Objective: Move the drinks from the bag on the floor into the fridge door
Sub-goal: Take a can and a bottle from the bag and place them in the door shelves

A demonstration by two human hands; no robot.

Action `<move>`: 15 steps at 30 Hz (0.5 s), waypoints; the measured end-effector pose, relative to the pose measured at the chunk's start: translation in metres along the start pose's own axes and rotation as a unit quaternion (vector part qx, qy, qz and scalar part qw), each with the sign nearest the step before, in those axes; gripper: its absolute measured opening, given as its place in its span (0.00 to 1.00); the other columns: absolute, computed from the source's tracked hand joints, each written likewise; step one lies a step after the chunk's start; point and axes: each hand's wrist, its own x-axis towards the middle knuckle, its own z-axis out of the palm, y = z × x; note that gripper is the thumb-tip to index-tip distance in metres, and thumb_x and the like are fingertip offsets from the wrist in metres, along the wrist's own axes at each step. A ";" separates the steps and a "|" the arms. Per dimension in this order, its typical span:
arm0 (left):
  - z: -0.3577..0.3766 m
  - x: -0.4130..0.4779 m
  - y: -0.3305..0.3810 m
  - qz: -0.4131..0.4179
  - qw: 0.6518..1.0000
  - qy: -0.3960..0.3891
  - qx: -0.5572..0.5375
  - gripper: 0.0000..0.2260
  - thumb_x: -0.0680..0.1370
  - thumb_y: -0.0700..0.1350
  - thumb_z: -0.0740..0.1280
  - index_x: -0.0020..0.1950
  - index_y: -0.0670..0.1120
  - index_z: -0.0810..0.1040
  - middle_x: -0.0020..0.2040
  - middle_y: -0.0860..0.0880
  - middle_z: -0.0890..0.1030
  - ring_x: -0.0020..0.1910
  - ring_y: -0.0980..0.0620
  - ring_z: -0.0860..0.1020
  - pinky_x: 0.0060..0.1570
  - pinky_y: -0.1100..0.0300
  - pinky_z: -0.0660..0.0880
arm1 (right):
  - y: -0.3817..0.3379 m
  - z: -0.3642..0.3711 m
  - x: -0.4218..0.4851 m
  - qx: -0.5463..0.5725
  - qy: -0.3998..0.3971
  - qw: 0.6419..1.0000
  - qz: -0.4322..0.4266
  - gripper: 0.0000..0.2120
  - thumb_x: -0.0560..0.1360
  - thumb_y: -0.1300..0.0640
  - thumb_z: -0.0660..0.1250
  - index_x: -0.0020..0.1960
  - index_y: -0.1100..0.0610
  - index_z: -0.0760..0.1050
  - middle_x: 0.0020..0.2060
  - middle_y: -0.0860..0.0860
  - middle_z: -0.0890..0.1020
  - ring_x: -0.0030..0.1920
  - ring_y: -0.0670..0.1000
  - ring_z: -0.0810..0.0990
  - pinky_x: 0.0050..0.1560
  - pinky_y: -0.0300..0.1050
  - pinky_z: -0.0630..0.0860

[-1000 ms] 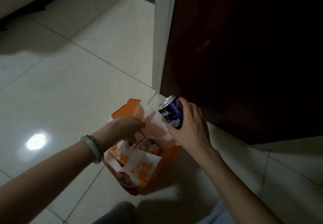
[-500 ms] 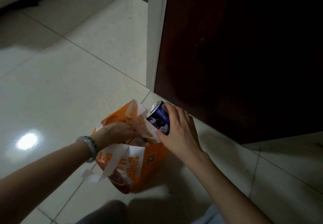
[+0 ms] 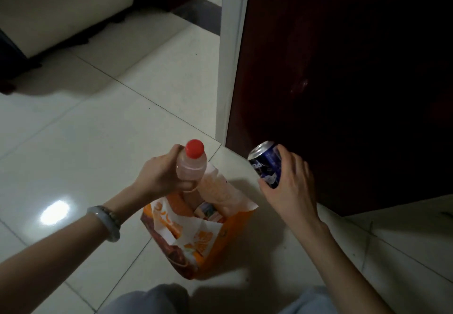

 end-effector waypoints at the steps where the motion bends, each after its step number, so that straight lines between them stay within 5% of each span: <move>1: -0.015 0.001 0.009 0.004 1.000 0.004 -0.026 0.36 0.63 0.54 0.77 0.64 0.44 0.66 0.47 0.48 0.80 0.38 0.48 0.77 0.37 0.58 0.73 | -0.002 -0.013 0.001 0.001 -0.003 1.000 0.002 0.39 0.62 0.55 0.77 0.68 0.61 0.64 0.59 0.63 0.75 0.57 0.63 0.74 0.55 0.58 0.74; 8: -0.176 0.005 0.132 -0.014 0.994 -0.068 -0.085 0.33 0.64 0.54 0.77 0.63 0.46 0.67 0.54 0.46 0.80 0.49 0.45 0.79 0.48 0.47 0.78 | -0.044 -0.206 0.001 0.038 0.005 0.997 0.060 0.39 0.62 0.58 0.76 0.69 0.61 0.64 0.61 0.63 0.74 0.59 0.63 0.73 0.57 0.56 0.71; 15: -0.358 -0.014 0.318 0.068 0.983 -0.139 -0.099 0.37 0.60 0.65 0.70 0.64 0.50 0.67 0.54 0.50 0.80 0.48 0.50 0.80 0.48 0.55 0.78 | -0.088 -0.447 -0.033 0.037 0.023 0.996 0.075 0.41 0.57 0.57 0.78 0.66 0.60 0.64 0.57 0.61 0.77 0.54 0.63 0.77 0.51 0.57 0.76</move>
